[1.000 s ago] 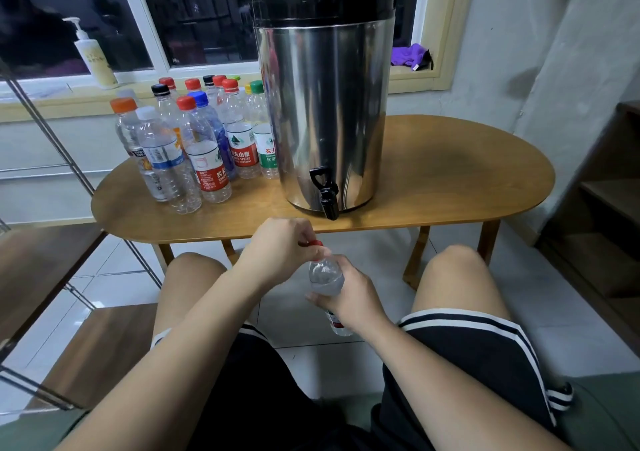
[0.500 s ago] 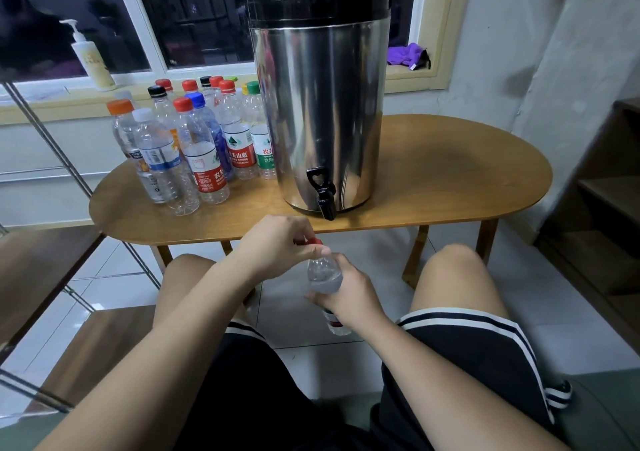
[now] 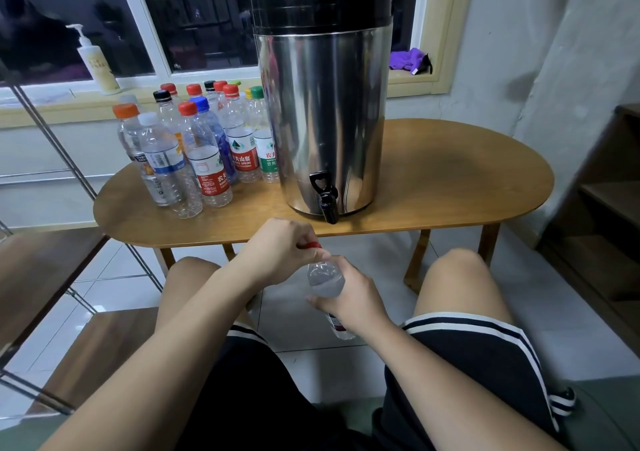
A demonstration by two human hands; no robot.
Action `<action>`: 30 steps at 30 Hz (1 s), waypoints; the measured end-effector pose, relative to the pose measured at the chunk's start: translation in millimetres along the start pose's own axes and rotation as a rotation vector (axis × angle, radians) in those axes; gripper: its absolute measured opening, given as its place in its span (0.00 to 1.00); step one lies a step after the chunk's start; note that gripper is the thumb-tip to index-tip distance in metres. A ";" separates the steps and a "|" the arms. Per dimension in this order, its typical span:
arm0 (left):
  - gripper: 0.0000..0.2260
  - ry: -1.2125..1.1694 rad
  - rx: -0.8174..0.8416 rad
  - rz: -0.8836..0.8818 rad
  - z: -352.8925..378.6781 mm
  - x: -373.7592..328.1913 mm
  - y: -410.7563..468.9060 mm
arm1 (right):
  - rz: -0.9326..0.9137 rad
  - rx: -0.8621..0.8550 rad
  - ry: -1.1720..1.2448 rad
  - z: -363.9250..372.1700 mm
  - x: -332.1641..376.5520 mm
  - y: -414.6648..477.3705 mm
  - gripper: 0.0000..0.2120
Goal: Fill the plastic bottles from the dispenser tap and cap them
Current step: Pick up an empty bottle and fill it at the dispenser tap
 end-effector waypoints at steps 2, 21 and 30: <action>0.11 -0.034 -0.018 0.015 -1.3 -2.8 -2.6 | 0.001 0.013 -0.006 -4.4 4.1 -0.2 0.31; 0.13 -0.506 -0.081 0.260 -89.4 -41.4 -42.9 | -0.208 0.290 0.158 -93.7 96.5 -21.8 0.26; 0.09 -0.536 -0.178 0.263 -107.3 -55.7 -36.6 | -0.270 0.205 0.049 -120.2 124.4 -23.5 0.25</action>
Point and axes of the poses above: each hand's wrist, its own y-axis towards the middle knuckle, its own z-axis out of the palm, x = y × z, the point moved 1 cm from there along y, towards the middle knuckle, and after that the axes turned 13 degrees about x, right-handed, at the moved point
